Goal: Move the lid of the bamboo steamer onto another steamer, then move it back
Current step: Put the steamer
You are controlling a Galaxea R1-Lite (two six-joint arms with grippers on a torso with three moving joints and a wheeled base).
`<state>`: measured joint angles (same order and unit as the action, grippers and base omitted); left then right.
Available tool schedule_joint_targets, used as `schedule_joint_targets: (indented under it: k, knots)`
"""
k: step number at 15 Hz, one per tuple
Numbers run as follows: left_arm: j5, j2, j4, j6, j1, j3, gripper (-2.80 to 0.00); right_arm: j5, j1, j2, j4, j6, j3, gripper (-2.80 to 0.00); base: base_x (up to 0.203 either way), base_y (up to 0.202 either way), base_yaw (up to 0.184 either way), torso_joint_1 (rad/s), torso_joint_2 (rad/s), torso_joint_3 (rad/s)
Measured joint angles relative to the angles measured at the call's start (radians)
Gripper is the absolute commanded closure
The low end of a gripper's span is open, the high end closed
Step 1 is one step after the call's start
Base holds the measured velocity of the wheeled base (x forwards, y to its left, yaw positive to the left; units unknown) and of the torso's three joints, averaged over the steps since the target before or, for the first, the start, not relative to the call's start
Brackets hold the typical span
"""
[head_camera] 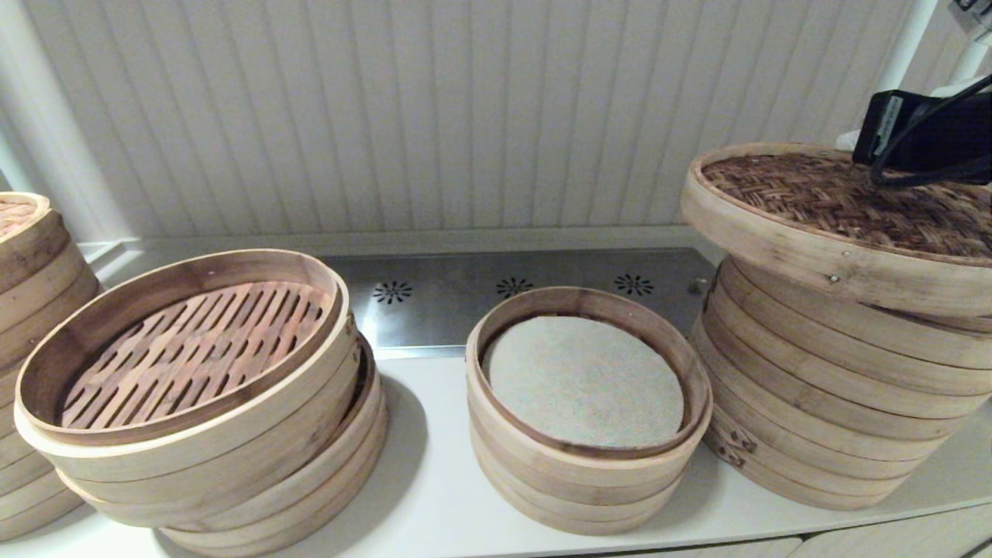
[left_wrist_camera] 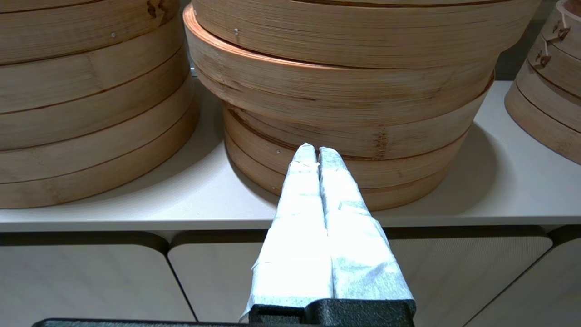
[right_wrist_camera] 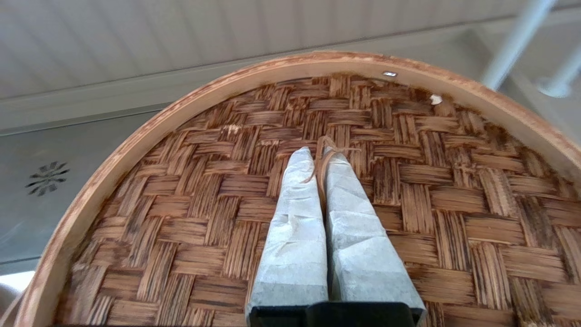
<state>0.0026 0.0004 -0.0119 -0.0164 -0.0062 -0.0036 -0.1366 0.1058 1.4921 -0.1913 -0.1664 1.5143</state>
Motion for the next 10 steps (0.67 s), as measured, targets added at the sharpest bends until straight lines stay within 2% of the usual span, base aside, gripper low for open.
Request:
schedule_joint_targets:
  k: [8, 10]
  knots:
    - [0.000, 0.000, 0.000, 0.000, 0.000, 0.000, 0.00, -0.001, 0.124, 0.018, -0.004, -0.004, 0.032, 0.00, 0.000, 0.000, 0.000, 0.000, 0.00, 0.000]
    - [0.000, 0.000, 0.000, 0.000, 0.000, 0.000, 0.00, -0.001, 0.164, 0.024, -0.042, -0.008, 0.058, 0.00, 0.000, 0.000, 0.000, 0.000, 0.00, 0.000]
